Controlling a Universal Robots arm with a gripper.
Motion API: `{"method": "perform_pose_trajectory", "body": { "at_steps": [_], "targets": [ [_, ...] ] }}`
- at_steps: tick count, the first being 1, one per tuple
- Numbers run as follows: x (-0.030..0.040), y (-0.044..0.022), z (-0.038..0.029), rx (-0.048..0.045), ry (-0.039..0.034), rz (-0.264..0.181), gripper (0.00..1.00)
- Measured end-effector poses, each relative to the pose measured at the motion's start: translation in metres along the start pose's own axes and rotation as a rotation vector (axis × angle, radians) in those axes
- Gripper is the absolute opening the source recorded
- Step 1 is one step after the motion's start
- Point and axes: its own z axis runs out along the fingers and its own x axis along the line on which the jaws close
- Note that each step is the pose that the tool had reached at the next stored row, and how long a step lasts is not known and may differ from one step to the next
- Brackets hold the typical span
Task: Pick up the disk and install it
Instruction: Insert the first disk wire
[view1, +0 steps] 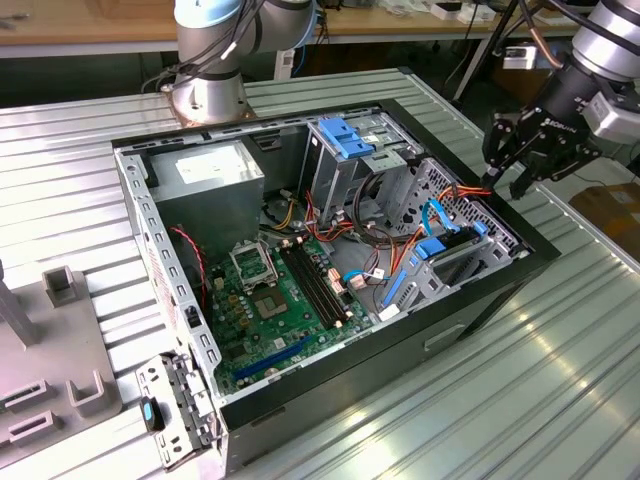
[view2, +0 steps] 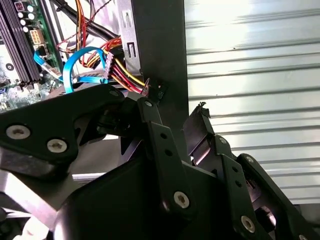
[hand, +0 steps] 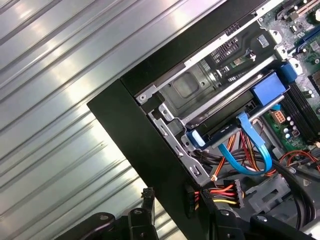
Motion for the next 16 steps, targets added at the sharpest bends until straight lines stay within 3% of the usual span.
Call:
{"method": "perform_pose_trajectory", "body": {
  "at_steps": [2, 6, 16],
  "targets": [
    [-0.0001, -0.0001, 0.0001, 0.0033, 0.0045, -0.023, 0.48],
    [-0.0001, 0.0000, 0.0001, 0.0041, 0.0049, -0.070, 0.48],
    [-0.0001, 0.0000, 0.0001, 0.0037, 0.0052, -0.071, 0.46]
  ]
}}
